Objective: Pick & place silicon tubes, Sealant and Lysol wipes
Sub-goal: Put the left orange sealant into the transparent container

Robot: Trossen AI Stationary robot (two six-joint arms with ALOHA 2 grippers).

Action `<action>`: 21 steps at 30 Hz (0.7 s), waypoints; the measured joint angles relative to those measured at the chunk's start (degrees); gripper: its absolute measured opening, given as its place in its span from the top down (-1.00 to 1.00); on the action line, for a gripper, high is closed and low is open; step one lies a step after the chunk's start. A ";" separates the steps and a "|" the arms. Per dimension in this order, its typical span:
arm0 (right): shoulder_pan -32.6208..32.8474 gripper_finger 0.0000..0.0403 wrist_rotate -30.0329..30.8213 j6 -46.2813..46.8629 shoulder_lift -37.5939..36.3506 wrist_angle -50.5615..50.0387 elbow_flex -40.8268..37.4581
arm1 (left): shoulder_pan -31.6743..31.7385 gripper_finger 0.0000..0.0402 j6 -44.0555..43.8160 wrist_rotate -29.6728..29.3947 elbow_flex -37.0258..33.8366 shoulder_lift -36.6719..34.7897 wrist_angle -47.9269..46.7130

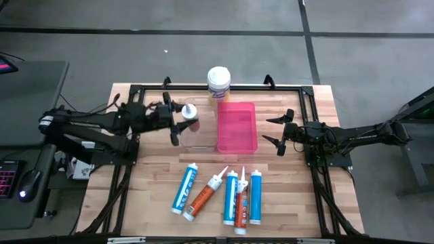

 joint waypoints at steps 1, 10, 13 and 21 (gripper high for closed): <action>-0.01 -0.59 0.00 -0.01 0.00 0.00 0.00 | 1.63 0.03 0.02 1.89 0.00 0.01 -0.36; -0.01 -0.59 -0.01 -0.01 0.00 0.00 0.00 | 17.90 0.03 0.12 24.27 0.00 1.51 -1.15; 0.00 -0.59 -0.02 0.01 0.00 0.00 0.00 | 22.03 0.03 0.20 30.83 0.00 3.32 -1.37; -0.02 -0.59 0.00 -0.01 0.00 0.00 0.00 | 31.47 0.03 0.39 41.14 0.00 6.98 -1.33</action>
